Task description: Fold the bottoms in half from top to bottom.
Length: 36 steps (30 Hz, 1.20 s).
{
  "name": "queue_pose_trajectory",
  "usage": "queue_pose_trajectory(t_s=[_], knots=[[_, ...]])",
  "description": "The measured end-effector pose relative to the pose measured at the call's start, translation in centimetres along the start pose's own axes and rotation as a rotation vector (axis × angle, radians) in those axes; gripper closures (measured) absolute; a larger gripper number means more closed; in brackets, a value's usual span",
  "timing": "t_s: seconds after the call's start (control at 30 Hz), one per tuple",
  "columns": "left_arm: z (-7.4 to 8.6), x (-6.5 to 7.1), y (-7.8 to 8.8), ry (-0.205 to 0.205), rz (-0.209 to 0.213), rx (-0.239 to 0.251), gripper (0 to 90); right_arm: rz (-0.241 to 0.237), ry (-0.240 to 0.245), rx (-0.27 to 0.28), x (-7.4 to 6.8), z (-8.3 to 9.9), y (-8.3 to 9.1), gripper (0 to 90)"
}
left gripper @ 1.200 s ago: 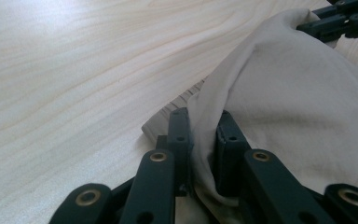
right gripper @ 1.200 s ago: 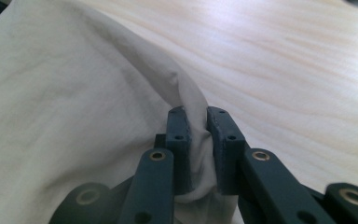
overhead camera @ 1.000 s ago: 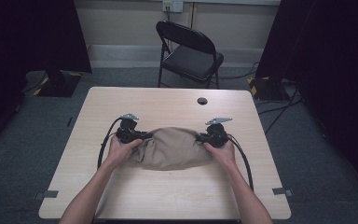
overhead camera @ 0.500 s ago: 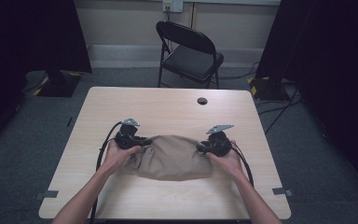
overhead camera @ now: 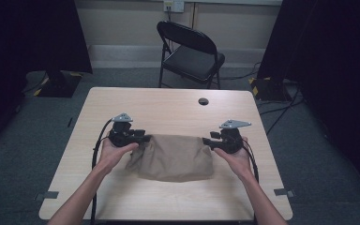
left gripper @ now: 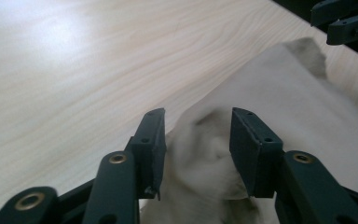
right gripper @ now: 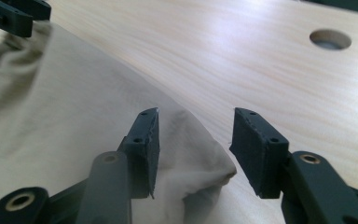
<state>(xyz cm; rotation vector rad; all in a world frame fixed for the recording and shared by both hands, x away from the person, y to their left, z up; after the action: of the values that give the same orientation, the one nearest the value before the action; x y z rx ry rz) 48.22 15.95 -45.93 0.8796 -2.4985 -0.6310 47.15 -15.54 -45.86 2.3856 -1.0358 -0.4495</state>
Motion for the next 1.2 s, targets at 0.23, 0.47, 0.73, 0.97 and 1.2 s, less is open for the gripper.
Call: queue_pose_trajectory(t_s=[0.23, 0.47, 0.73, 0.97, 1.2], knots=[[-1.5, 1.7, 1.7, -0.041, 0.013, 0.067, 54.0, -0.065, 0.032, 0.032, -1.9, -0.8, 1.0, 60.3], [-1.2, 4.2, -0.3, -0.101, 0.075, 0.030, 65.5, -0.125, 0.076, 0.009, -4.5, -0.8, -0.9, 73.8], [2.1, 2.3, -3.7, -0.076, 0.047, -0.115, 65.9, -0.117, 0.059, -0.076, -4.0, 1.1, -4.5, 73.1], [3.0, 0.0, -3.4, -0.025, 0.012, -0.114, 65.4, -0.078, -0.007, -0.095, -1.3, 2.8, -4.8, 69.1], [3.5, -0.8, -3.3, -0.004, 0.000, -0.110, 63.3, -0.023, -0.019, -0.102, 0.0, 3.2, -5.1, 62.4]])
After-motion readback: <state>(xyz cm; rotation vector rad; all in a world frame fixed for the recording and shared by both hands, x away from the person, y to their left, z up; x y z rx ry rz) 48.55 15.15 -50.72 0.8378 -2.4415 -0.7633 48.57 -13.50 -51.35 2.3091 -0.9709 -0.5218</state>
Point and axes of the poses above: each handheld gripper's, and its own axes: y roughly backward along the jaws, z roughly out of its underside, x roughly to its right, the point moved 6 cm from there along -y, roughly forward along the jaws
